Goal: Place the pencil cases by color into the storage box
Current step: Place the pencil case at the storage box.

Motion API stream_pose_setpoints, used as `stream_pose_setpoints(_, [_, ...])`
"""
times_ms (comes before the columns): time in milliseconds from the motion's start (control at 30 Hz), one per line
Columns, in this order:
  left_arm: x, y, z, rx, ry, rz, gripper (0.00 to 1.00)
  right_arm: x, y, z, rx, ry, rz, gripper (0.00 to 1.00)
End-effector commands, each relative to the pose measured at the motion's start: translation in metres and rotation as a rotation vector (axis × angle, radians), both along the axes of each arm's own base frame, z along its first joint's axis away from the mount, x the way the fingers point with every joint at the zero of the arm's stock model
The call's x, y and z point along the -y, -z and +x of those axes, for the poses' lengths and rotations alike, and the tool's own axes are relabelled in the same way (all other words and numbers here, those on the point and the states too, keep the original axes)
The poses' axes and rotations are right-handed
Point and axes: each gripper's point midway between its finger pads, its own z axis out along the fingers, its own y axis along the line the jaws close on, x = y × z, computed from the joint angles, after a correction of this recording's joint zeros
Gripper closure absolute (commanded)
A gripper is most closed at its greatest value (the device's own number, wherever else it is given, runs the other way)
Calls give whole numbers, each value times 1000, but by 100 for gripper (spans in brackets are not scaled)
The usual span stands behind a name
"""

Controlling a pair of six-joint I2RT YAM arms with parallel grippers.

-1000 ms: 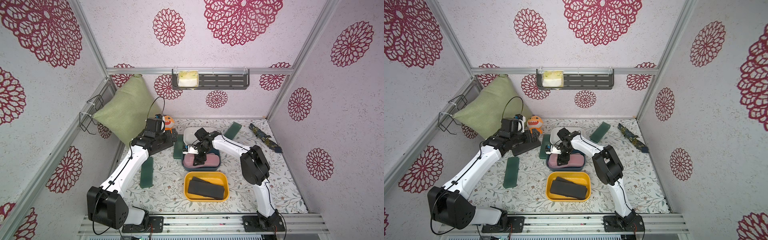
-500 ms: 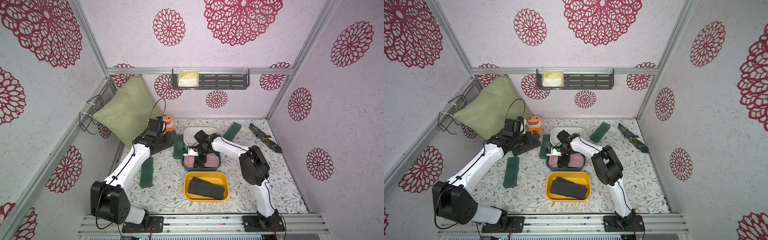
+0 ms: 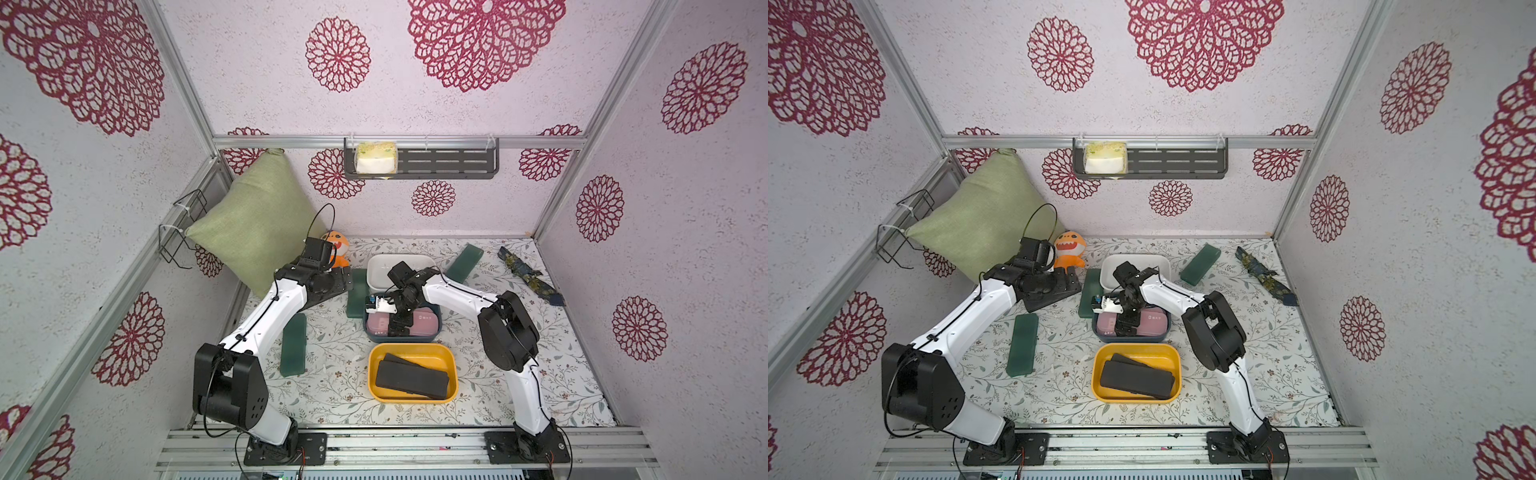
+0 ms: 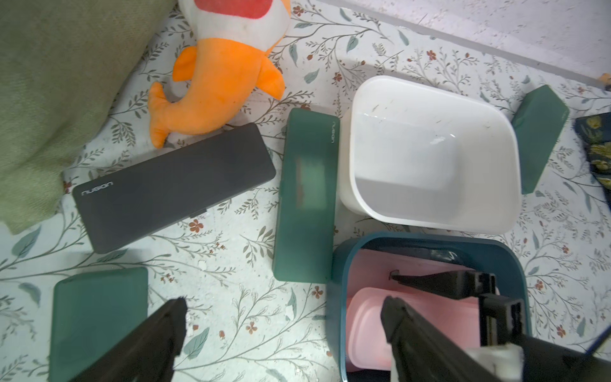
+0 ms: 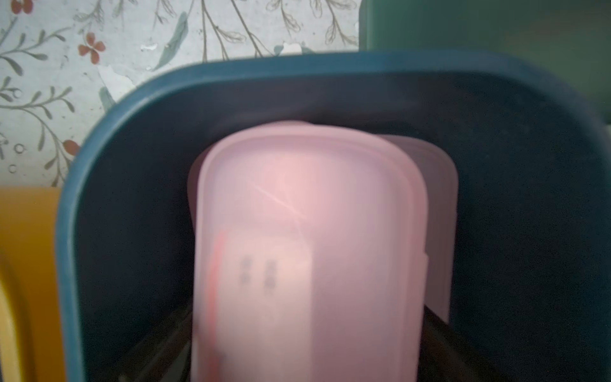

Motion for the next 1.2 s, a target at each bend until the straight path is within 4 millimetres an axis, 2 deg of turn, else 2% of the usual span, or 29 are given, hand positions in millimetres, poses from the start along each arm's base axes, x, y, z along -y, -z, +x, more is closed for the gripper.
stream_pose_setpoints(0, [-24,11,-13,-84,-96,61,1,1,-36,5,58,22,28,4])
stream_pose_setpoints(100, [-39,20,-26,-142,-163,95,1,1,-45,7,78,28,37,3])
stream_pose_setpoints(267, [-64,49,-53,-263,-277,121,1,1,-62,10,111,31,59,2])
stream_pose_setpoints(433, [-80,80,-76,-371,-350,120,2,2,-76,12,147,38,78,2])
stream_pose_setpoints(633, [-96,101,-97,-458,-397,171,3,6,-92,11,196,52,127,1])
stream_pose_setpoints(767, [-106,105,-103,-476,-415,188,3,13,-93,8,209,76,152,1])
stream_pose_setpoints(1033, [-127,116,-105,-496,-428,142,3,41,-90,0,225,144,174,1])
stream_pose_setpoints(1167, [-124,122,-98,-508,-385,109,3,54,-91,-2,236,174,190,1])
